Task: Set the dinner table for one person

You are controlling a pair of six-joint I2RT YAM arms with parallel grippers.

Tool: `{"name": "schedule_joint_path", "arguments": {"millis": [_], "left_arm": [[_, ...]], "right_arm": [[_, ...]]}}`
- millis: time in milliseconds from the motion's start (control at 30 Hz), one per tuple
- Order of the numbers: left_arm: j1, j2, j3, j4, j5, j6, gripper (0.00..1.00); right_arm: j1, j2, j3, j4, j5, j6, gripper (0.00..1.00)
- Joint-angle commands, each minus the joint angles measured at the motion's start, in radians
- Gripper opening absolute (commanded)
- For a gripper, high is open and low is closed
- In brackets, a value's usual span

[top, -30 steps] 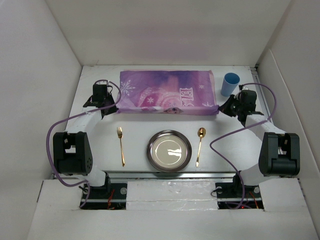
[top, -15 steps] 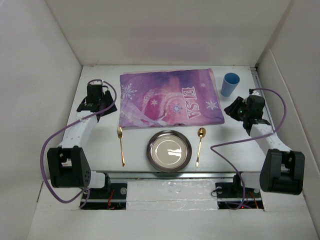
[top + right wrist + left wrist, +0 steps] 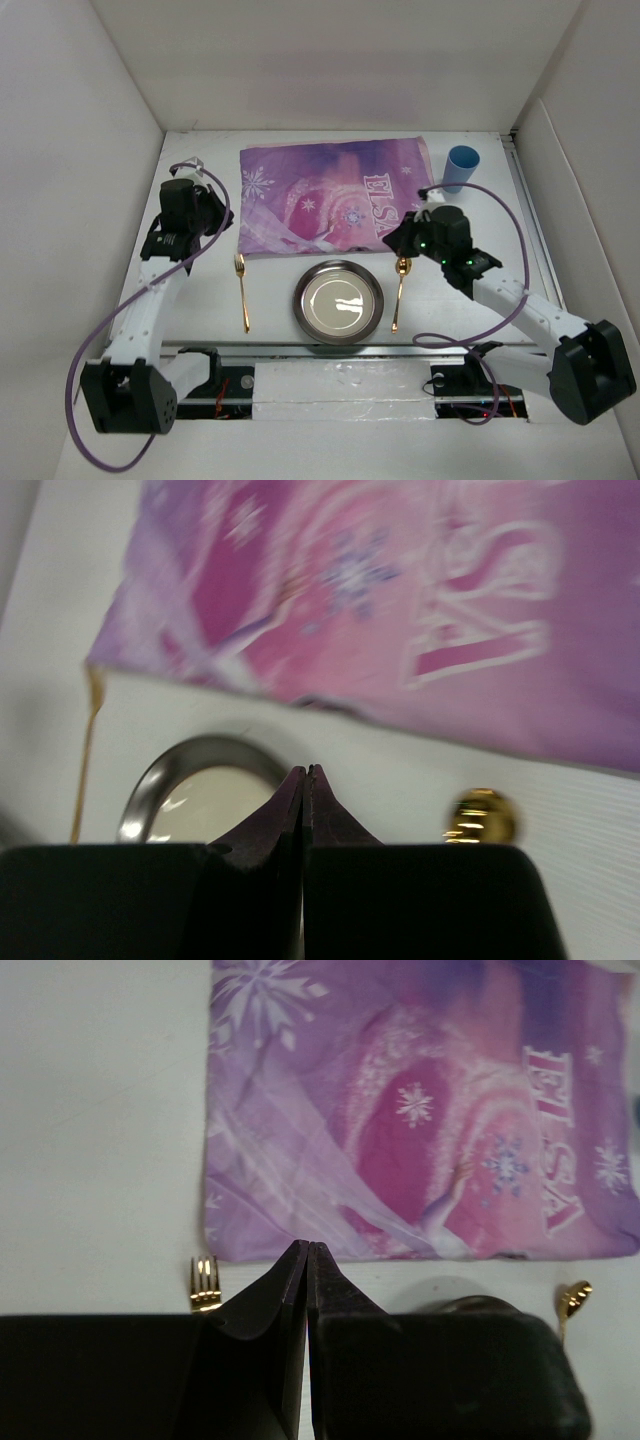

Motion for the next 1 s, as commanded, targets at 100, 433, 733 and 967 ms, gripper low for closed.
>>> {"name": "schedule_joint_path", "arguments": {"millis": [100,433,733,967], "left_arm": [[-0.042,-0.261,-0.062,0.073,0.147,-0.050,0.00],[-0.042,-0.120,-0.227,0.249,0.103,-0.262,0.30],[-0.042,-0.092,-0.340,0.335,-0.063,-0.430,0.52],[-0.096,0.036,-0.375,0.400,-0.165,-0.467,0.52]], "right_arm": [[0.205,0.073,0.053,-0.006,0.090,-0.032,0.10],[0.073,0.093,0.009,0.049,0.109,0.010,0.52],[0.060,0.067,-0.011,0.141,0.075,0.021,0.52],[0.094,0.066,-0.022,0.169,0.047,0.014,0.52]]}}
